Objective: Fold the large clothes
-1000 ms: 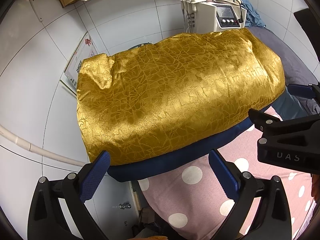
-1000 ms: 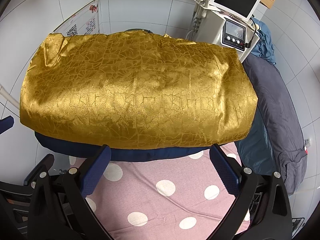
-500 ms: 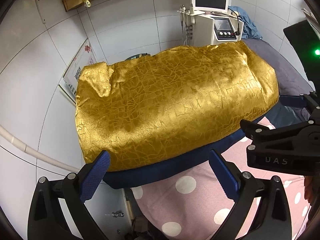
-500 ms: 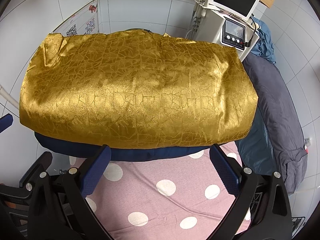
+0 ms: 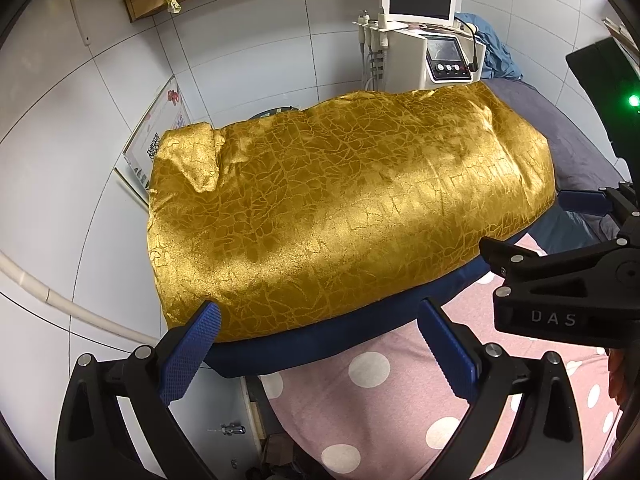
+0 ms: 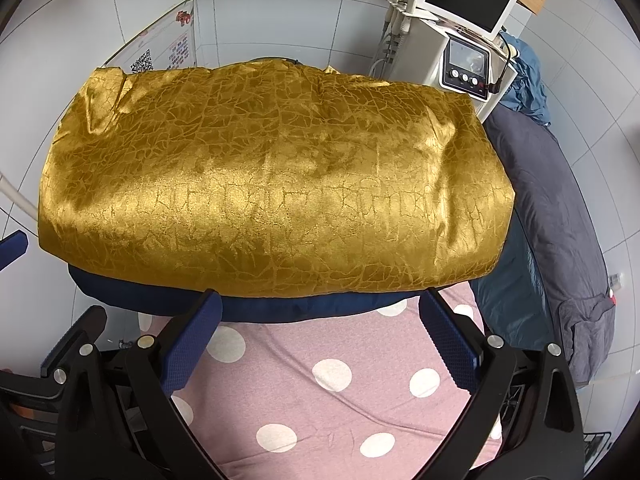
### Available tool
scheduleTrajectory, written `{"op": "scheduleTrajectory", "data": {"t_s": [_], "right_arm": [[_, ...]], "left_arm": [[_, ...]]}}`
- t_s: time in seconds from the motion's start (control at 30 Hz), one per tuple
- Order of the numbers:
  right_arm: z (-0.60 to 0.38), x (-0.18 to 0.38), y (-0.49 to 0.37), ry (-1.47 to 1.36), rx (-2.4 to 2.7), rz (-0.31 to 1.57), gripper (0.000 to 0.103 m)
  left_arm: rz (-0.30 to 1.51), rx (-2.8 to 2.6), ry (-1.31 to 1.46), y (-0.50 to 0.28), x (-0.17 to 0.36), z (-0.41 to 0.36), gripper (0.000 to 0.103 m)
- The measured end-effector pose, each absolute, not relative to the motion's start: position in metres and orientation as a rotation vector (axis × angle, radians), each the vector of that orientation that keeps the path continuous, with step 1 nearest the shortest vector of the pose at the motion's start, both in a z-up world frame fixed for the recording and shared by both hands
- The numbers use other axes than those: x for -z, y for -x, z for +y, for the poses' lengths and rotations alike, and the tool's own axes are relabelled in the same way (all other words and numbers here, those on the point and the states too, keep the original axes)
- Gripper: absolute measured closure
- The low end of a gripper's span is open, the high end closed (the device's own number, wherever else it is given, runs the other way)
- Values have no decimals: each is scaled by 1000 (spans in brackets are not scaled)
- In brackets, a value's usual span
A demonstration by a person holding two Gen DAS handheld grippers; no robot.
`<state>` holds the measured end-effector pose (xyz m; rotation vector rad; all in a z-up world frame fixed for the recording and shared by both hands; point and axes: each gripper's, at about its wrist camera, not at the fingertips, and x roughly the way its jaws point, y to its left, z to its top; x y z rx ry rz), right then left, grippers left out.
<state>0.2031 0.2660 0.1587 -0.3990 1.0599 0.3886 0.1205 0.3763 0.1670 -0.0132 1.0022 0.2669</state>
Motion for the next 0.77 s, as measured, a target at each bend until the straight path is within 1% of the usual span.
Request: {"op": "scheduleTrajectory", "data": {"t_s": [0.37,0.57,0.77], "right_arm": [[268,-159,-202,402,-389,1062,6],[268,-158,-200,405,-388,1062,6],[269,-157,-198,408,-393,1062,6]], "left_arm": [[1010,-268,19,-121,-165,378,6],[1052,-291,69,-123,-163,385,6],[1047,-314,49,-121,-165,385,6]]}}
